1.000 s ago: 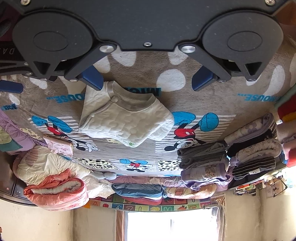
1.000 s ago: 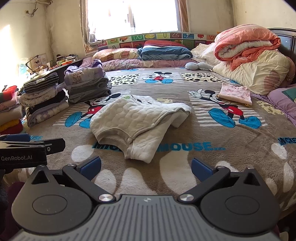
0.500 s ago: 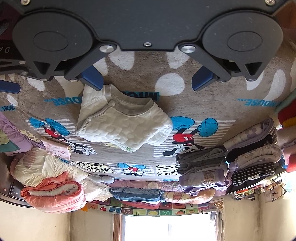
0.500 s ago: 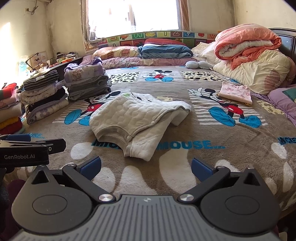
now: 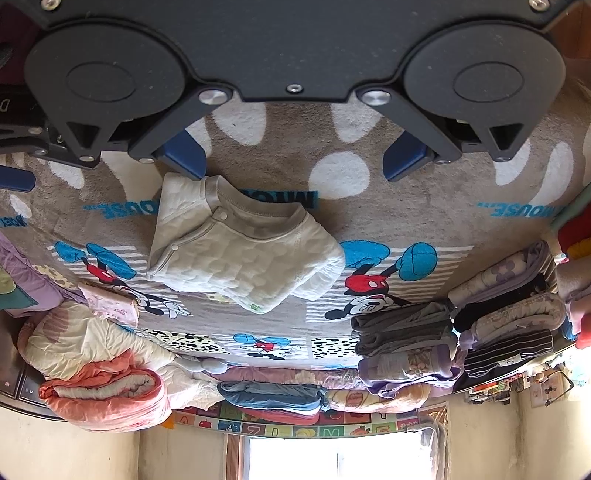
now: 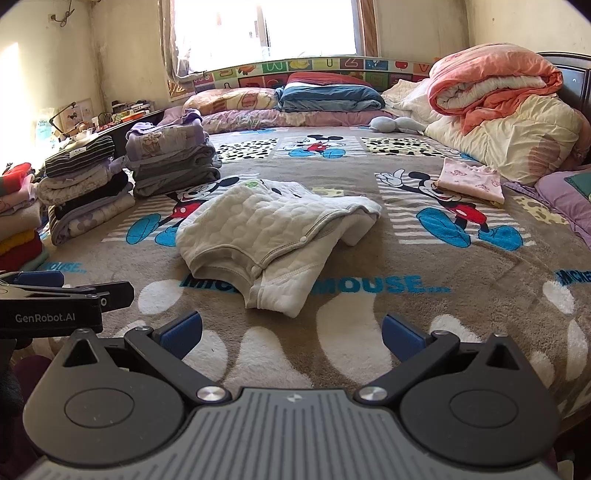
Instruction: Fold clothes
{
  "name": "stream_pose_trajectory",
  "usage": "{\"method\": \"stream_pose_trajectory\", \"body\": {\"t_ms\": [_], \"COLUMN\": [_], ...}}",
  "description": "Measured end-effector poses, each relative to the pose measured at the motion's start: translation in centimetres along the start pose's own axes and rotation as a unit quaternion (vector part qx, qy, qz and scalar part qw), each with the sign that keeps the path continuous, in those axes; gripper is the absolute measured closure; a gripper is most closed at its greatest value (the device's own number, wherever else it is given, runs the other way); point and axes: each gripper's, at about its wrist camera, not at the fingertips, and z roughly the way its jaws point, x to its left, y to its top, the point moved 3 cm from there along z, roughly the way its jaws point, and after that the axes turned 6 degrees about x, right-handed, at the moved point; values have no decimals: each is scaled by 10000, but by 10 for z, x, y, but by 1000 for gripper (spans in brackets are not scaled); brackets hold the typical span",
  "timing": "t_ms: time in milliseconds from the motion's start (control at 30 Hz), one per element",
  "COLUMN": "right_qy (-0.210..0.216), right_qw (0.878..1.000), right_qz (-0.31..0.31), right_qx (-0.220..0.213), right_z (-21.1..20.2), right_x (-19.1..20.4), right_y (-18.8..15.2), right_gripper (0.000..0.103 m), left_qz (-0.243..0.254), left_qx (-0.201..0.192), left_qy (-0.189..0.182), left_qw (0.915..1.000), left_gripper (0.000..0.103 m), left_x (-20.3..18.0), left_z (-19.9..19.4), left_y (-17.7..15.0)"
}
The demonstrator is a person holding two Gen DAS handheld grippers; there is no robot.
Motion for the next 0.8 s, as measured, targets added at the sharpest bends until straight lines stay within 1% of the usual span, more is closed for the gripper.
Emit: {"method": "stream_pose_trajectory", "body": {"t_ms": [800], "right_qy": [-7], "right_qw": [9999], "right_qz": [-36], "right_qx": [121], "right_z": [10], "right_x": [1], "right_y": [-2], "right_gripper": [0], "left_qz": [-38], "left_qx": [25], "left_qy": [-40], "left_qw": [10000], "left_gripper": [0], "left_x": [6], "left_z": [6], "left_y": [-2]}}
